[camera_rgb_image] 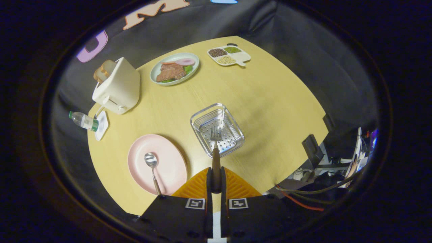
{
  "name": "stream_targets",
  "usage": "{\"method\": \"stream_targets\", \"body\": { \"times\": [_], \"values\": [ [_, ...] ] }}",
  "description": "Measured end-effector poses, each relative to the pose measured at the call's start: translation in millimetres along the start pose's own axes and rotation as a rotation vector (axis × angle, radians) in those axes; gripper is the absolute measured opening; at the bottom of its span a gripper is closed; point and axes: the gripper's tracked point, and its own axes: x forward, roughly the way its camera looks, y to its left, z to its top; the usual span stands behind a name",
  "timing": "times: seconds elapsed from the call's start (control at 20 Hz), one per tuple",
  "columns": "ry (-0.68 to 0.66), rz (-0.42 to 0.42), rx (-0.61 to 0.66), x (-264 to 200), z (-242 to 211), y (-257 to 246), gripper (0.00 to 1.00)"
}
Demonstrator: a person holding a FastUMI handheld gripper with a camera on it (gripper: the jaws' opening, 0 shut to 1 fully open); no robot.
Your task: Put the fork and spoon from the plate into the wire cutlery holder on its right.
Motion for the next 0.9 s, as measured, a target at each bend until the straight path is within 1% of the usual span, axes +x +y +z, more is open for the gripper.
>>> {"method": "stream_targets", "body": {
  "times": [0.25, 0.45, 0.6, 0.9],
  "values": [
    [-0.032, 0.017, -0.014, -1.0, 6.8, 0.2, 0.6],
    [-0.067, 0.012, -0.021, -11.7, 4.1, -2.9, 0.99],
    [-0.107, 0.032, -0.011, -22.3, 0.2, 2.5, 1.0],
    [-0.21, 0.035, -0.143, -39.5, -21.8, 18.6, 1.0]
  ]
}}
